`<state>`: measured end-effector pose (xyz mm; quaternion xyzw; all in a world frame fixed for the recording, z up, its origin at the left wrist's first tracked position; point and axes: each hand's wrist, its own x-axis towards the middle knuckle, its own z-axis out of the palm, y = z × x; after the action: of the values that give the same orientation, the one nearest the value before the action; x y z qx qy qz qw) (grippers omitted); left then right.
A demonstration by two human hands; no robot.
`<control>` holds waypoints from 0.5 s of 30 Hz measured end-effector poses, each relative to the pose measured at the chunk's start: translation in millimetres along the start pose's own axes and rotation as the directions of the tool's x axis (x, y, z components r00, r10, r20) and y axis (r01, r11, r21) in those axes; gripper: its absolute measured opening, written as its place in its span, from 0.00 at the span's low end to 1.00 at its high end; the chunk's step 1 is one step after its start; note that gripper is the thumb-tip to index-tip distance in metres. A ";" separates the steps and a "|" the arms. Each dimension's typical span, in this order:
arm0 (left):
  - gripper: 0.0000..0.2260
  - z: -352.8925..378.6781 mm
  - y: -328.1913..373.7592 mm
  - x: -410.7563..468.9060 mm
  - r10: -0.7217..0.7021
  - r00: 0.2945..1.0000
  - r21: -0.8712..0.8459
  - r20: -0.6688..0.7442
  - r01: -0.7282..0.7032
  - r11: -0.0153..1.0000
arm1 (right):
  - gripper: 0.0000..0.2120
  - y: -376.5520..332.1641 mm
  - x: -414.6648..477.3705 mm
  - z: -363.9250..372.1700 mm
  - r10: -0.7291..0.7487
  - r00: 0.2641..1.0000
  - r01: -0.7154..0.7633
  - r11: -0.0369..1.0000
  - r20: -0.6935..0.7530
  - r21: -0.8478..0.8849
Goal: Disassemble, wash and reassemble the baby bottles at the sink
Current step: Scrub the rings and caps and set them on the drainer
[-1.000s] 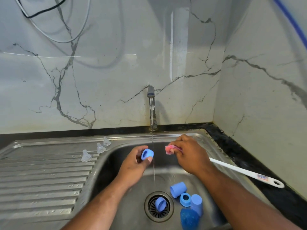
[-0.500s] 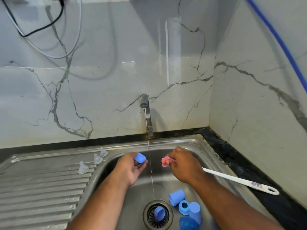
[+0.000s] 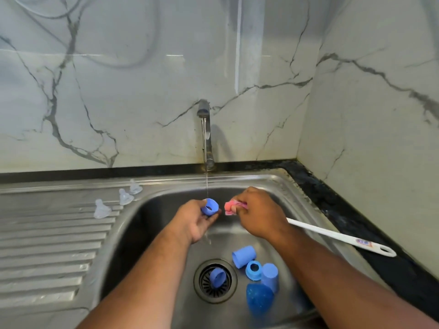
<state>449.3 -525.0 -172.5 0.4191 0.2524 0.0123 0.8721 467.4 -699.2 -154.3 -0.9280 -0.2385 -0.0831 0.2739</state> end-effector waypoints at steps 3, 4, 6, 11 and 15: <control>0.13 -1.4 0.2 0.6 0.045 0.998 0.006 -0.035 -0.045 0.999 | 0.12 -2.3 -0.8 -0.1 -0.004 1.000 0.004 1.000 -0.006 -0.019; 0.12 -1.9 0.2 1.8 0.067 0.997 0.006 -0.043 -0.066 0.998 | 0.12 -2.7 -0.8 0.1 -0.008 1.000 0.008 1.000 -0.010 -0.026; 0.12 -1.1 1.8 1.4 0.112 0.992 -0.018 -0.052 -0.113 0.993 | 0.12 -3.5 -1.2 0.0 -0.015 1.000 0.014 0.999 -0.014 -0.030; 0.12 -0.6 8.6 -2.6 0.183 0.981 -0.066 -0.070 -0.188 0.980 | 0.11 -4.5 -2.6 -1.9 -0.023 1.000 0.023 1.000 -0.018 -0.019; 0.13 -1.6 9.3 -3.6 0.193 0.978 -0.100 -0.078 -0.200 0.975 | 0.11 -6.1 -3.9 -3.3 -0.027 0.999 0.027 0.999 -0.016 -0.019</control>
<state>447.2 -518.6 -164.9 0.3941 0.2381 0.1263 0.8786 460.9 -698.0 -149.8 -0.9265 -0.2480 -0.0967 0.2660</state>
